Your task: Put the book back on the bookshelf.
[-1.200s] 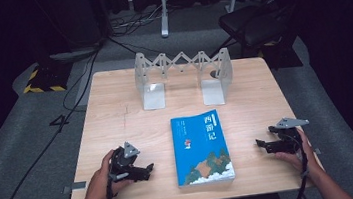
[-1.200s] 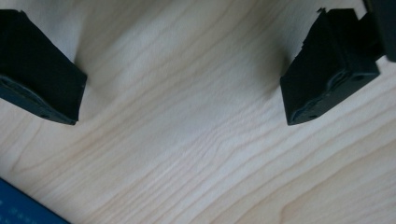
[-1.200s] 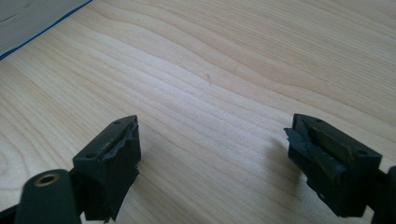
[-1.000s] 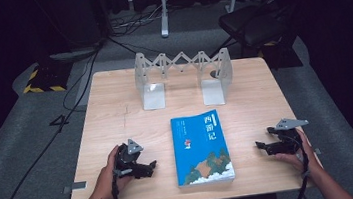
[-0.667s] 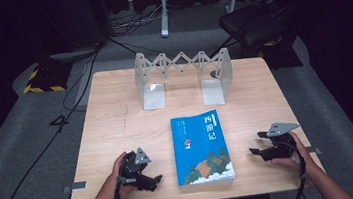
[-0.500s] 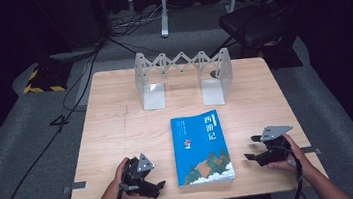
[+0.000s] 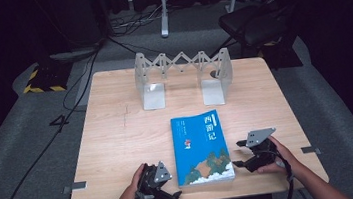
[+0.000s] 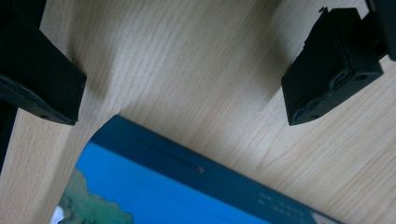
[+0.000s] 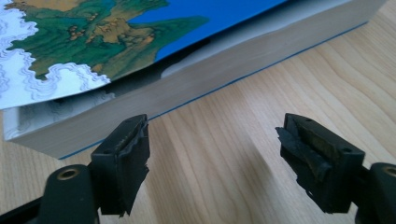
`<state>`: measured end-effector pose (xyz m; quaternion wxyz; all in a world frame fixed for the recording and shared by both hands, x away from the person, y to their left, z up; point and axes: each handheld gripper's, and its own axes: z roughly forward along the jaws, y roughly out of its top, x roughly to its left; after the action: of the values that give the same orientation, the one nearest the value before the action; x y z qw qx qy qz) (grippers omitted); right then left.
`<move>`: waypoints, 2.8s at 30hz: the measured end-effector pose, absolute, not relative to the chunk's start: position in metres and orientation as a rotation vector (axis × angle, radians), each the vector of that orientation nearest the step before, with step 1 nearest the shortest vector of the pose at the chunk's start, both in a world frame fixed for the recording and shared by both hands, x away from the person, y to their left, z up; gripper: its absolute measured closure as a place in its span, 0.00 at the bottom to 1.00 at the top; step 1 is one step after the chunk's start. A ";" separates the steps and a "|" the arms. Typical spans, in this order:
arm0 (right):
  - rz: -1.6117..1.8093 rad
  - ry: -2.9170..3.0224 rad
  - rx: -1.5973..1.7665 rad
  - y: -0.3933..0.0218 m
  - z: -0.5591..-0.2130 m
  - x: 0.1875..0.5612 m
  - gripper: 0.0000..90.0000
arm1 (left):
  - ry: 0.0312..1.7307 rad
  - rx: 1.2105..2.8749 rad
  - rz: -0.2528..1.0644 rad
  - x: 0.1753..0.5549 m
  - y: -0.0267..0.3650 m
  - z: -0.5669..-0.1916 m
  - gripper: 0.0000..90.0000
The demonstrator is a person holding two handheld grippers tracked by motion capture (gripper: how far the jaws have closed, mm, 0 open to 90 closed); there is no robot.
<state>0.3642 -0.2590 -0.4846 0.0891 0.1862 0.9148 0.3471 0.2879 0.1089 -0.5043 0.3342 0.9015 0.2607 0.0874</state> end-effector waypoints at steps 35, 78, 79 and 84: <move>1.007 2.704 0.508 -0.227 -0.477 0.371 0.29 | 0.908 2.273 0.320 0.333 0.140 -0.505 0.00; 0.942 2.768 0.492 -0.210 -0.480 0.368 0.28 | 0.934 2.265 0.334 0.329 0.141 -0.505 0.01; 0.956 2.767 0.499 -0.211 -0.480 0.368 0.28 | 0.934 2.265 0.334 0.329 0.141 -0.505 0.01; 0.986 2.756 0.512 -0.212 -0.476 0.368 0.27 | 0.946 2.259 0.337 0.328 0.140 -0.505 0.01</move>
<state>0.3681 -0.2122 -0.4757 0.0849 0.1717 0.9242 0.3305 0.3282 0.1403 -0.5053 0.3285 0.8632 0.3613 0.1286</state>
